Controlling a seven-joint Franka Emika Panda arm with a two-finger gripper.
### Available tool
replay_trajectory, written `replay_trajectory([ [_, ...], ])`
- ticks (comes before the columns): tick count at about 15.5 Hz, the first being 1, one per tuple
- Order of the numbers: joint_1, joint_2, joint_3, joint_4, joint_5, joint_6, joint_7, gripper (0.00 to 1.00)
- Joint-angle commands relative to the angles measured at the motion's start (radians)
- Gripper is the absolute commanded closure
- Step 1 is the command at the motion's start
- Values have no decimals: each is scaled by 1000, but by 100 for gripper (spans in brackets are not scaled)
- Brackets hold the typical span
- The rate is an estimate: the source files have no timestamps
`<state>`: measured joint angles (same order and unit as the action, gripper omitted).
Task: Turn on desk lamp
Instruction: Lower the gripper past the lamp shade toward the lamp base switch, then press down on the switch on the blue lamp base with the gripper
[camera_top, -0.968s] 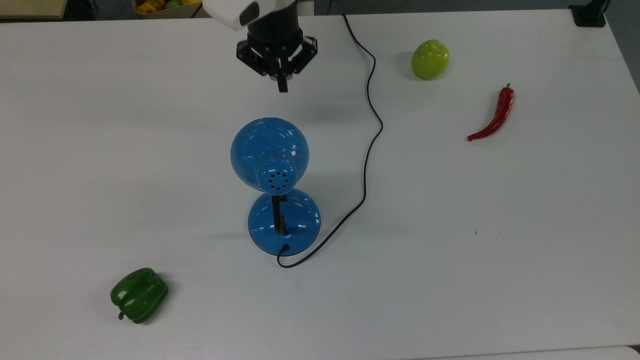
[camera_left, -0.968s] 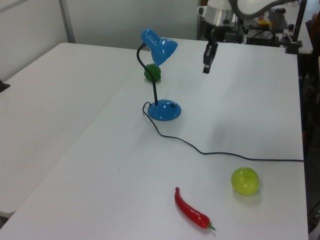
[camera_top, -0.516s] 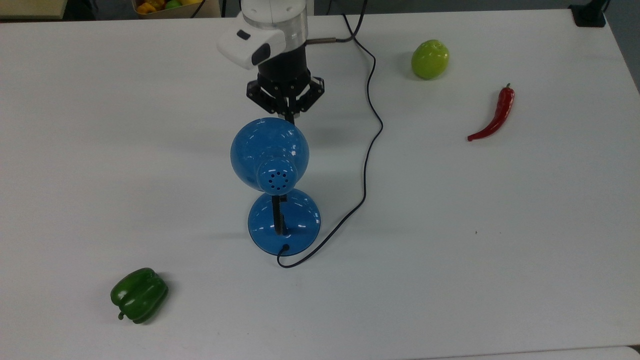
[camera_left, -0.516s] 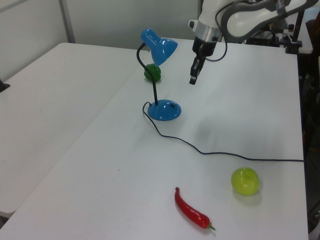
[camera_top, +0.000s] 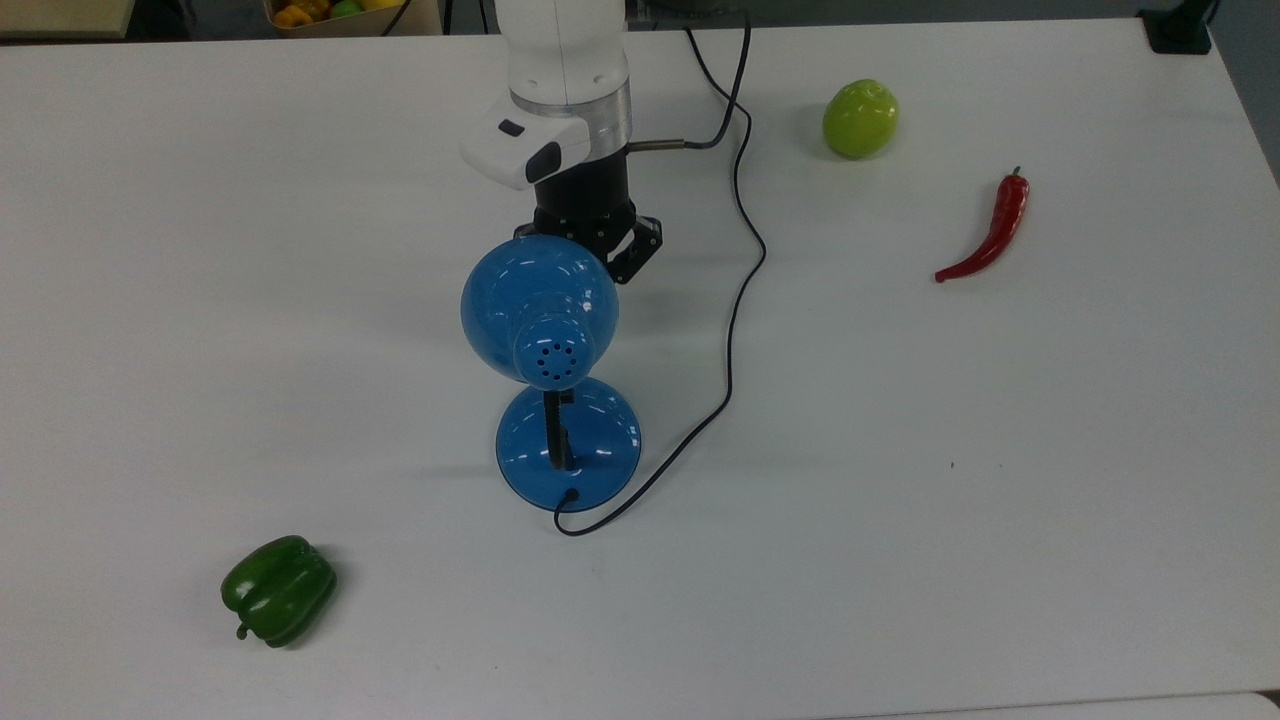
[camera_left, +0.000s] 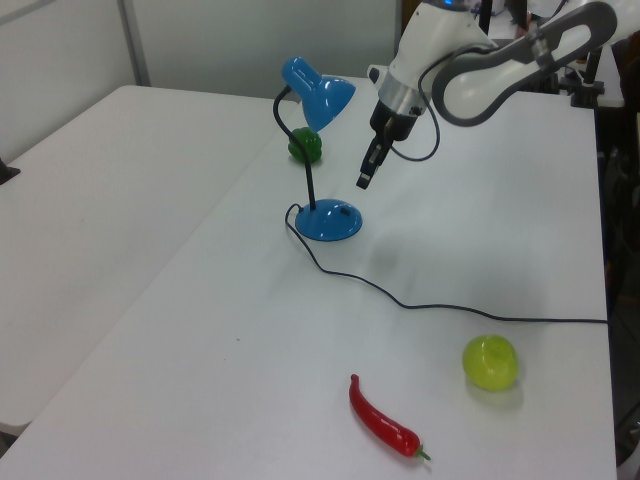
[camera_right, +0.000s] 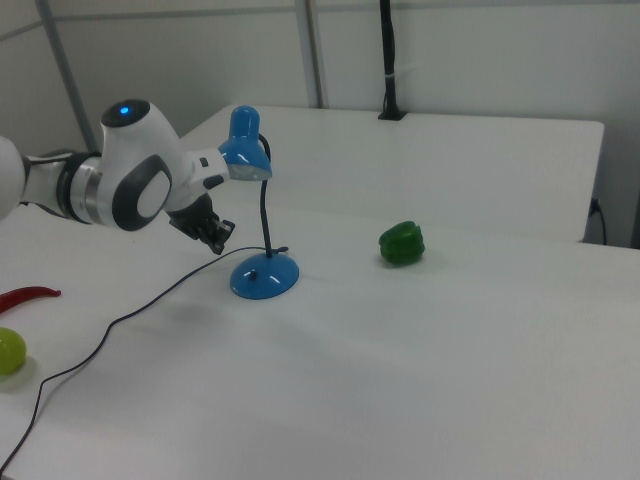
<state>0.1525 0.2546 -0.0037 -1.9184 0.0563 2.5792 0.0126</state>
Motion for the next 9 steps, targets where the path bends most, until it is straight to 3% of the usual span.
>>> replay_trajectory([
  [1, 7, 38, -4, -37, 7, 137, 15, 100],
  [9, -4, 100, -9, -28, -1, 223, 15, 100],
])
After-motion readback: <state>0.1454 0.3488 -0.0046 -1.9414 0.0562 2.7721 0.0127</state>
